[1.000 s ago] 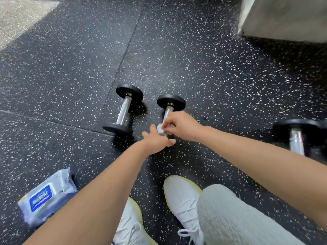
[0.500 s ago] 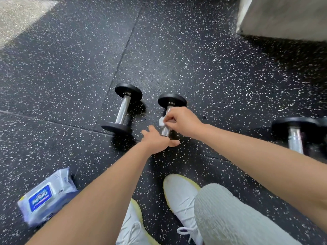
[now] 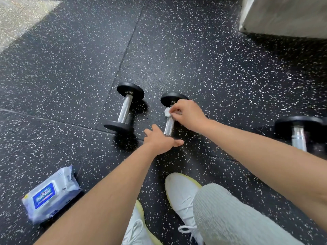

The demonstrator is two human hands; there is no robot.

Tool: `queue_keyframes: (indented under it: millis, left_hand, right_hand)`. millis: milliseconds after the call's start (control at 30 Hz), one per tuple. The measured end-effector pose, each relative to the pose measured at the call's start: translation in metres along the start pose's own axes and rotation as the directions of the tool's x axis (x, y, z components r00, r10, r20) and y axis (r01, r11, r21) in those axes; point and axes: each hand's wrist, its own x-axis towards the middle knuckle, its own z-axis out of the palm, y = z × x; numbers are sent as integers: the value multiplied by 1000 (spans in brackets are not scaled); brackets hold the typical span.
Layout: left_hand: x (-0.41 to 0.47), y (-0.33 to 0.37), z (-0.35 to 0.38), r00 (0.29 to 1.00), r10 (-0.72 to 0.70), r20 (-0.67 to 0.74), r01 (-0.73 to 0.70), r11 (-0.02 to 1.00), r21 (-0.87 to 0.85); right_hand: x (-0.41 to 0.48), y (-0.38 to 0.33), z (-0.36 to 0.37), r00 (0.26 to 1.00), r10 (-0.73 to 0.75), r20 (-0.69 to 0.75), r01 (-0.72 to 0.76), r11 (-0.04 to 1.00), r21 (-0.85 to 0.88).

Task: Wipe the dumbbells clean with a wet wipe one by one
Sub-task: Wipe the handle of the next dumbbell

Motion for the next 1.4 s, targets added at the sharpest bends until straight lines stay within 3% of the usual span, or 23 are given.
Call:
queue_keyframes:
  millis: [100, 267, 333, 467, 533, 767, 1000, 1067, 1233, 1300, 1400]
  left_hand:
    - [-1, 1, 3, 1000, 15, -25, -14, 999, 40]
    - [3, -3, 2, 999, 25, -30, -24, 1000, 14]
    - [2, -4, 3, 999, 34, -20, -34, 999, 24]
    - [-1, -2, 5, 999, 46, -14, -45, 998, 51]
    - [-1, -2, 3, 999, 32, 2, -32, 999, 38]
    - [5, 1, -5, 996, 2, 94, 6, 996, -85]
    - [3, 3, -6, 995, -27, 99, 33, 998, -59]
    - [3, 3, -5, 995, -24, 102, 30, 998, -54]
    - [5, 2, -1, 998, -12, 69, 14, 1000, -28]
    - [3, 4, 1, 998, -11, 59, 12, 1000, -21]
    - [0, 7, 1, 997, -22, 68, 24, 999, -29]
  right_hand:
    - [-6, -1, 4, 999, 40, -33, -40, 999, -2]
    - [-34, -9, 10, 950, -147, 277, 152, 988, 2]
    - [-25, -8, 6, 967, -140, 215, 149, 988, -28]
    - [-4, -6, 4, 997, 20, -76, -26, 997, -75]
    - [-6, -8, 11, 989, 59, -136, -72, 993, -96]
    - [-41, -7, 14, 969, -196, 151, 203, 978, -35]
    - [-3, -10, 0, 995, 43, -94, -57, 987, -148]
    - [-13, -13, 3, 999, 0, -41, -6, 990, -142]
    - [-41, -8, 6, 952, -168, 258, 183, 983, -35]
    - [-36, -5, 3, 956, -162, 246, 179, 983, -48]
    - [-19, -4, -3, 994, -86, 70, 90, 994, -69]
